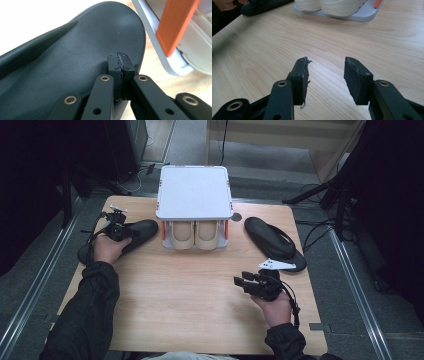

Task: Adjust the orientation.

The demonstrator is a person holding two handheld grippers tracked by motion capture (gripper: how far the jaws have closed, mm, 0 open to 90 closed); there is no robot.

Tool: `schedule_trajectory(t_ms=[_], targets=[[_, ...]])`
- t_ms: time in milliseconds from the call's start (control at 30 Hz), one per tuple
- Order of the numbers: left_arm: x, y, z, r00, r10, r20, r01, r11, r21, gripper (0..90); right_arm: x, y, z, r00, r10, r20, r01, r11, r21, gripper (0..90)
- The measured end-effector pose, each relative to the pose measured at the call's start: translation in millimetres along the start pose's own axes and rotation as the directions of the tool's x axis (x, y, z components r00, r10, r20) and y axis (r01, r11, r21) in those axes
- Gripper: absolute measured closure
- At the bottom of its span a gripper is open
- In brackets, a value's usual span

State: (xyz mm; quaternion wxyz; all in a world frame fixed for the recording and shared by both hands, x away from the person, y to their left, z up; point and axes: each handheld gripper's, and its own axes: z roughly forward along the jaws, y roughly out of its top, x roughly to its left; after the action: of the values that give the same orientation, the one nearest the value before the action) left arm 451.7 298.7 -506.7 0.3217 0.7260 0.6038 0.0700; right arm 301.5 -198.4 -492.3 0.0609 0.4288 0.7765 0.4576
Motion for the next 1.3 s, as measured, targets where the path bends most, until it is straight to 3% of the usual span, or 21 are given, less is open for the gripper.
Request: schedule_trajectory(t_ms=[100,500,633,800,1067,1200,1300], targets=[[-1.7,-7.1,-2.5,1.0,-0.002,0.009,0.002,1.0,-0.008,90.0,-0.2,2.6,1.7,1.0,-0.004,-0.006,0.004,1.0,-0.001,55.4],[-14.3,-38.4,-18.2,0.9975,0.055,0.043,-0.056,0.9984,0.006,90.0,-1.5,13.1,9.0,0.9994,-0.014,-0.03,0.014,1.0,-0.009,55.4],[-19.2,-48.8,-24.2,0.9969,0.07,0.037,-0.07,0.9975,0.007,90.0,-2.8,15.8,11.0,0.9994,-0.016,-0.03,0.016,1.0,-0.013,55.4],[-24.0,-57.8,-30.2,0.9951,0.092,0.036,-0.093,0.9955,0.019,89.9,-3.2,18.2,12.6,0.9992,-0.021,-0.034,0.02,1.0,-0.016,55.4],[-22.0,-60.3,-35.7,0.9951,0.082,0.055,-0.083,0.9964,0.017,86.9,-2.5,21.2,16.1,0.999,-0.02,-0.039,0.02,1.0,-0.014,55.4],[-21.4,-58.8,-51.7,0.9965,0.062,0.055,-0.06,0.9975,-0.038,84.6,-2.9,21.5,17.3,0.9991,-0.02,-0.038,0.02,1.0,-0.013,55.4],[-23.4,-58.6,-66.8,0.9968,0.068,0.042,-0.064,0.9951,-0.075,84.4,-3.3,21.8,17.8,0.9991,-0.018,-0.039,0.017,1.0,-0.016,55.4]])
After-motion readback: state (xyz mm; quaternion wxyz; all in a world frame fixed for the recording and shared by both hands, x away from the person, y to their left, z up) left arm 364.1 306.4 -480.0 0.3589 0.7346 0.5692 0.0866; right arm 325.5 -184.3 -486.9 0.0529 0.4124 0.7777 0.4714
